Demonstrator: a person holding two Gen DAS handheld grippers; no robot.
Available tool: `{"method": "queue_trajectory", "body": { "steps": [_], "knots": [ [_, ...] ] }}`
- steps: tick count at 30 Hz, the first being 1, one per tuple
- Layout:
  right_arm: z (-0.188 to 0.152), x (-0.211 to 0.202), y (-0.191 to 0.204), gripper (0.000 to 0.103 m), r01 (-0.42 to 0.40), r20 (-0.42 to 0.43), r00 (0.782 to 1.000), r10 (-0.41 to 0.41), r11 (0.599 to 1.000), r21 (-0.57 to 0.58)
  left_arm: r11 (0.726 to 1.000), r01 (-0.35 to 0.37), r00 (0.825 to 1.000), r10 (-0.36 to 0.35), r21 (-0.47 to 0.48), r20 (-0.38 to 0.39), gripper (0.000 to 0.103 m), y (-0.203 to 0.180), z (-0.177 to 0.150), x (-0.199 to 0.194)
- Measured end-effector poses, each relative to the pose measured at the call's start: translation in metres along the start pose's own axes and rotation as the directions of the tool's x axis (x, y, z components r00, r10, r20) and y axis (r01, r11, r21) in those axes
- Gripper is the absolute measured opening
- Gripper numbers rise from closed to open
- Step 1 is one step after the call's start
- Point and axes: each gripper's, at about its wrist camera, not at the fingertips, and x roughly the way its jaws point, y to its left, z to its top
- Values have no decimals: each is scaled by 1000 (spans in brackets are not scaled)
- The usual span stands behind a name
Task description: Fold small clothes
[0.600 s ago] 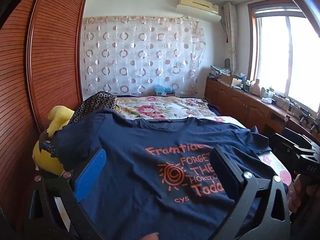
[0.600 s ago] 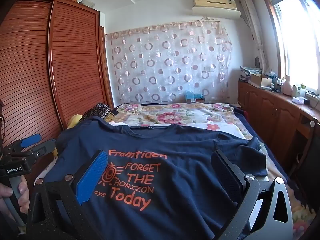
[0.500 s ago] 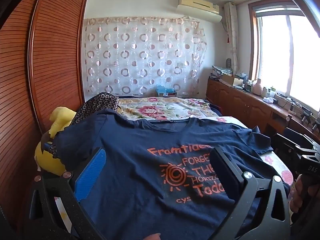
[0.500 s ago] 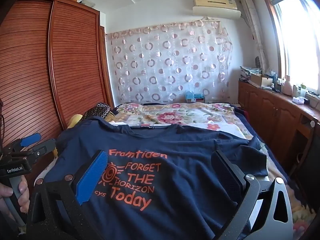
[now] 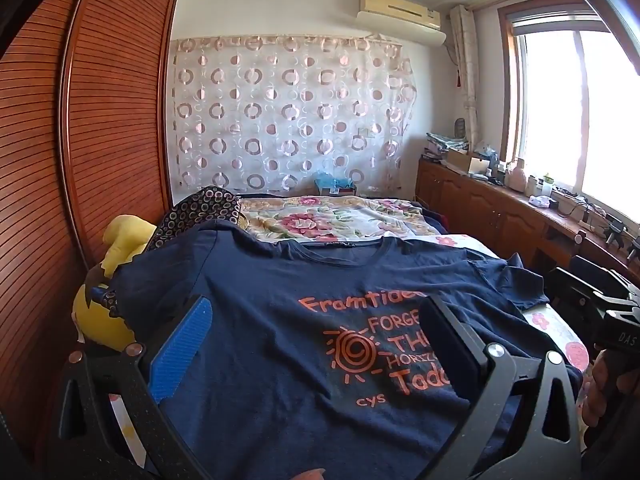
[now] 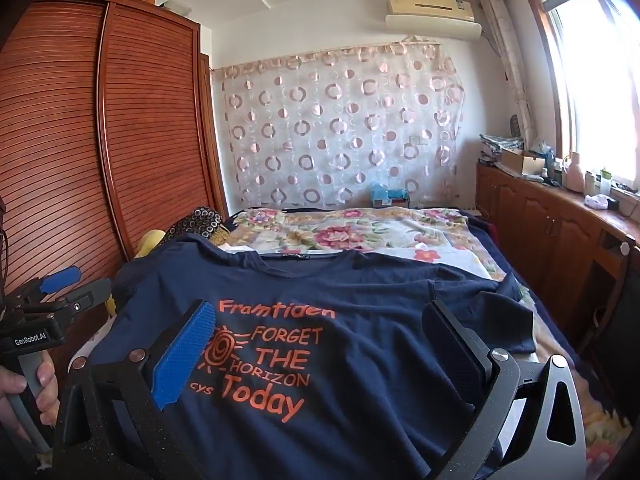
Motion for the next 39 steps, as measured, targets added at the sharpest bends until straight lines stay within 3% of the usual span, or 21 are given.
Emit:
{"method": "queue_trajectory", "body": {
  "steps": [39],
  "knots": [
    [2, -1, -3, 103, 6, 1, 1000, -6, 1000, 9, 1000, -9, 1000, 8, 9, 15, 103, 8, 8, -11]
  ]
}}
